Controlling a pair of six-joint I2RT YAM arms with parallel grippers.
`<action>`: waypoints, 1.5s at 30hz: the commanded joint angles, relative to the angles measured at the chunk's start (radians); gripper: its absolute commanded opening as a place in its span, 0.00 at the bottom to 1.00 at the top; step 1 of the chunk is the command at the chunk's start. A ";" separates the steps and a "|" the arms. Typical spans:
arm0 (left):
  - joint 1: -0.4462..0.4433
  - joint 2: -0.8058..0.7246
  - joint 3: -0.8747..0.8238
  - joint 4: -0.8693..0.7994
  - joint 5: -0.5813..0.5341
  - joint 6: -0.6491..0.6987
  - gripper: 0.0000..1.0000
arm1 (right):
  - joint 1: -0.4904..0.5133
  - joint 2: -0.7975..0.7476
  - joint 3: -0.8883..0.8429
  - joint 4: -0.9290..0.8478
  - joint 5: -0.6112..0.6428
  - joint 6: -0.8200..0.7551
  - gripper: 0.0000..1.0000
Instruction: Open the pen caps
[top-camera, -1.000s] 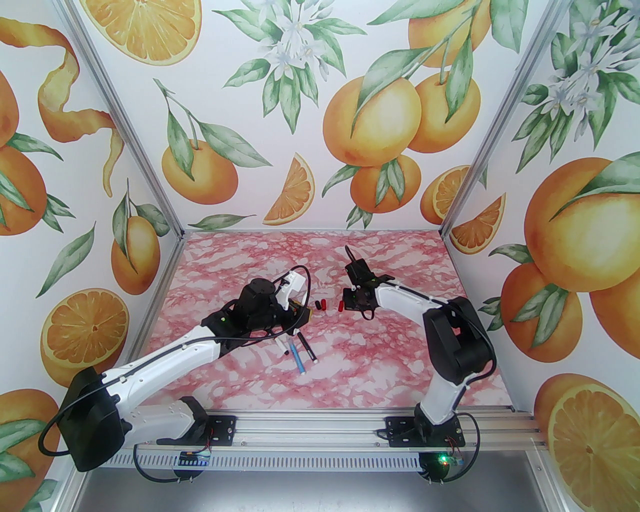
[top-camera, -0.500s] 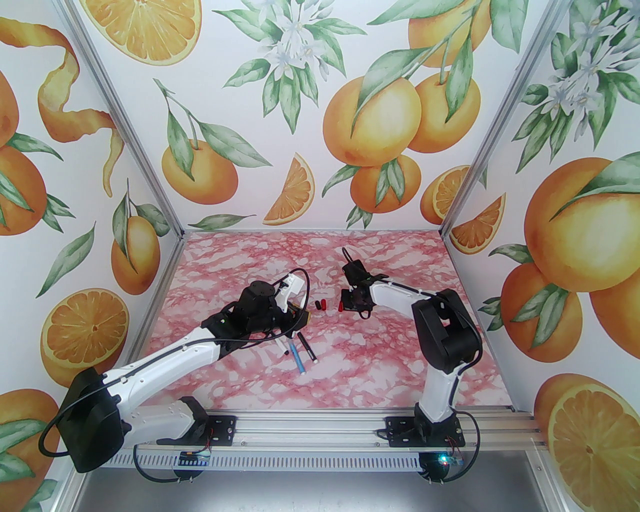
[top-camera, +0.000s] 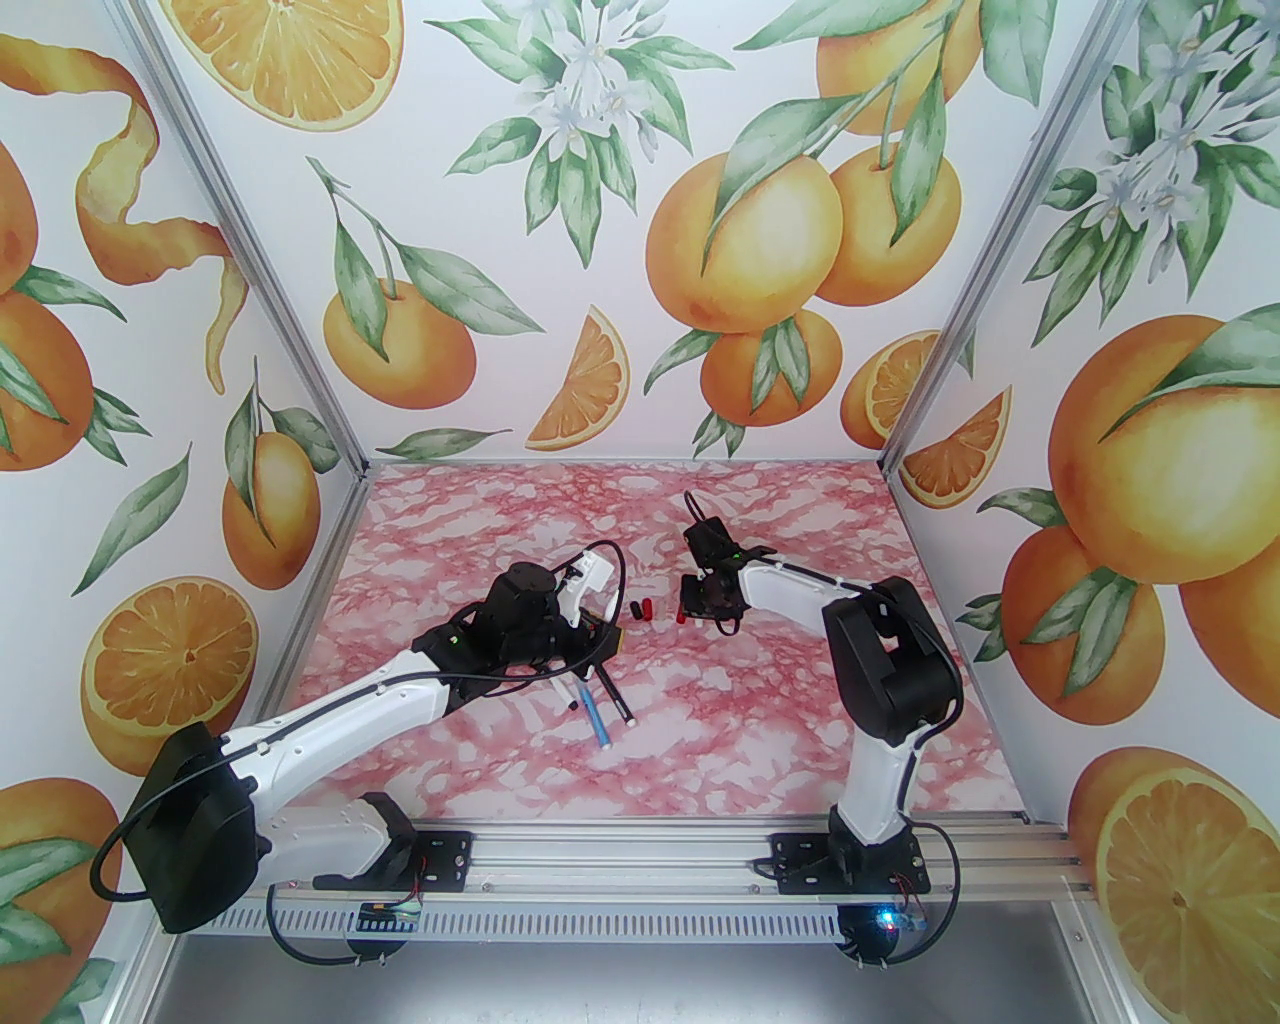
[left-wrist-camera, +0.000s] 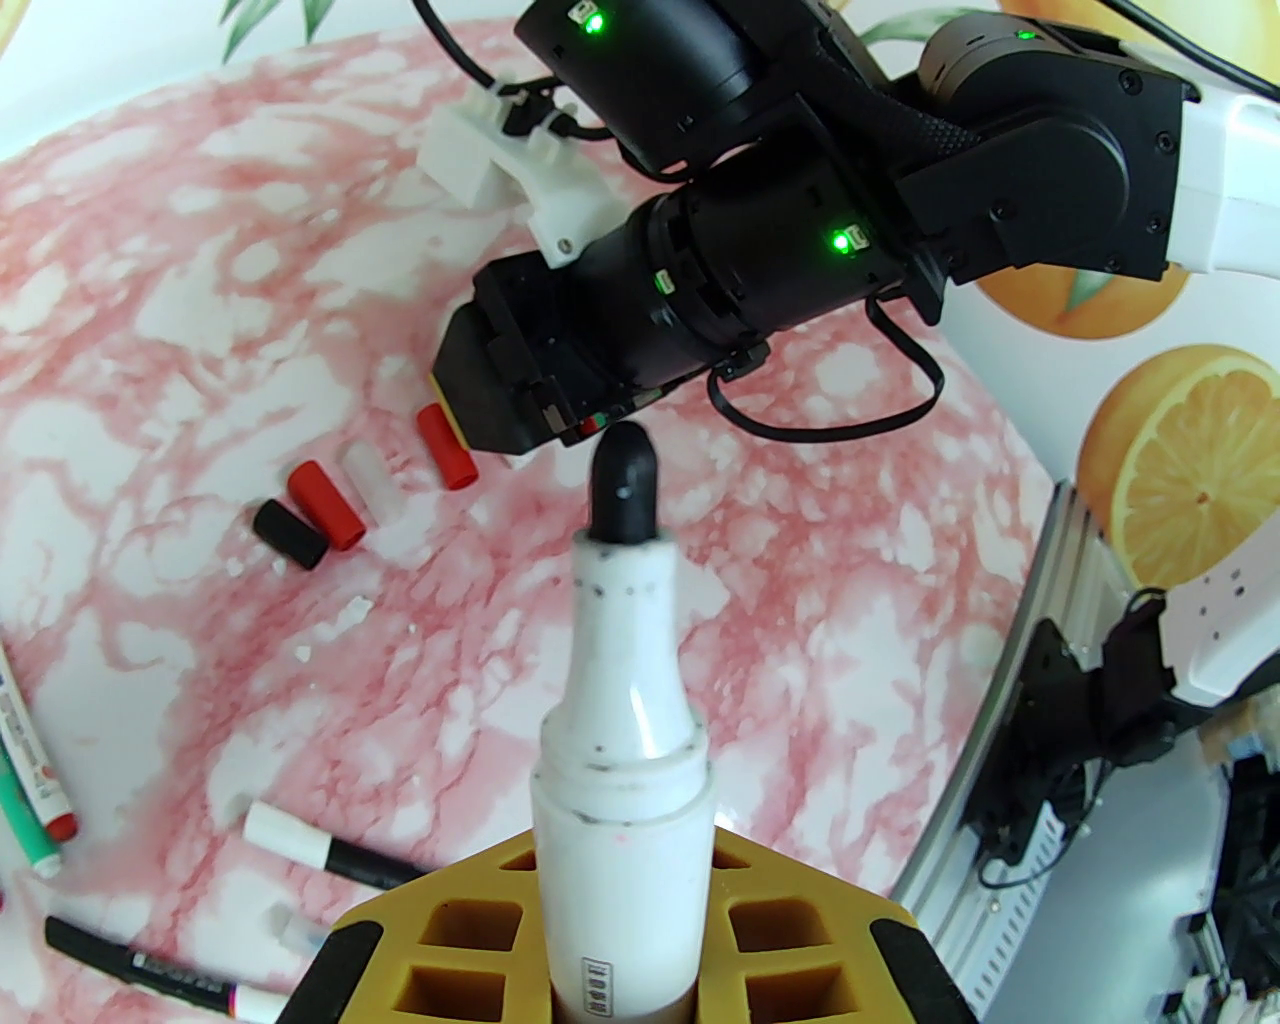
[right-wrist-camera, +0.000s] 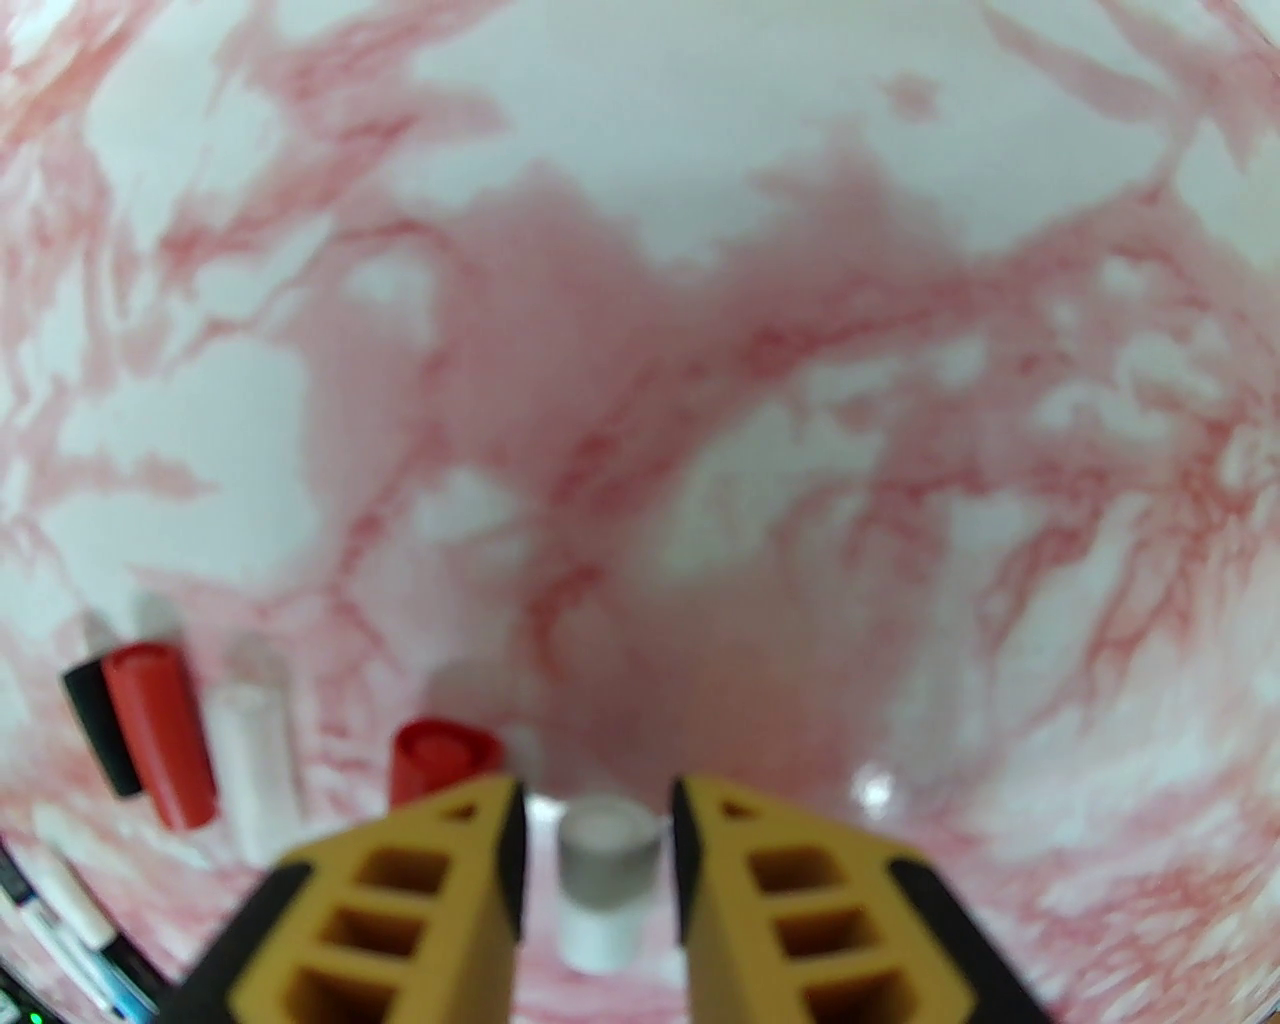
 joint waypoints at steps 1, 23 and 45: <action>-0.001 0.009 0.008 0.043 0.017 -0.015 0.02 | -0.007 -0.051 -0.020 0.038 -0.023 0.011 0.33; 0.019 0.222 0.141 -0.030 -0.133 -0.164 0.02 | 0.008 -0.605 -0.316 0.065 -0.212 0.016 0.51; 0.131 0.754 0.607 -0.369 -0.507 -0.142 0.02 | 0.077 -0.843 -0.472 0.155 -0.378 -0.011 1.00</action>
